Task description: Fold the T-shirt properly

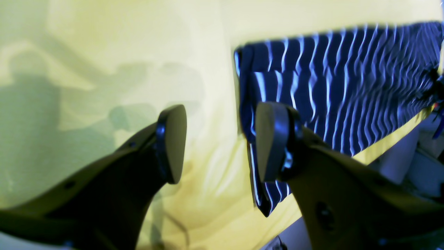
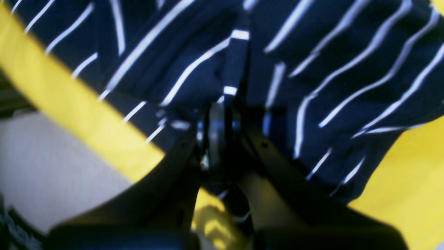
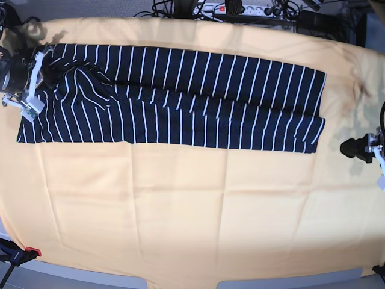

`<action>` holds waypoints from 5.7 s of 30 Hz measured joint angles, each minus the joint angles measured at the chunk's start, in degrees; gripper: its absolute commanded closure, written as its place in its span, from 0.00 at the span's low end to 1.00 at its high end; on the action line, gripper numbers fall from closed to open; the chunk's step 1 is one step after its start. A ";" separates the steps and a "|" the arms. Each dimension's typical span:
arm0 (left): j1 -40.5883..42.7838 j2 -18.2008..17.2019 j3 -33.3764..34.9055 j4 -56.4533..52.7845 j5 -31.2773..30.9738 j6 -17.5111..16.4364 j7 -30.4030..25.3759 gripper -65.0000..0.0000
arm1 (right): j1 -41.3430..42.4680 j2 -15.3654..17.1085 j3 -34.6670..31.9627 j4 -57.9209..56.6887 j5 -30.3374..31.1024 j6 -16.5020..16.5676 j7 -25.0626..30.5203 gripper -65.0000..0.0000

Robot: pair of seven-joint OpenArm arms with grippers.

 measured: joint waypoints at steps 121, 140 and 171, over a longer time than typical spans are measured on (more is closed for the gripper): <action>21.59 10.19 -4.35 15.04 -2.99 4.26 -1.53 1.00 | 5.46 -18.86 3.56 -11.06 -12.44 -0.24 20.09 1.00; 17.11 2.99 -4.00 14.40 1.33 4.63 -0.46 1.00 | 5.73 -18.88 3.56 -11.06 -6.36 -0.24 19.67 0.94; 17.11 -0.31 -4.00 15.10 0.00 7.41 -0.22 1.00 | 6.16 -24.68 -3.34 -16.46 -17.03 0.15 26.73 1.00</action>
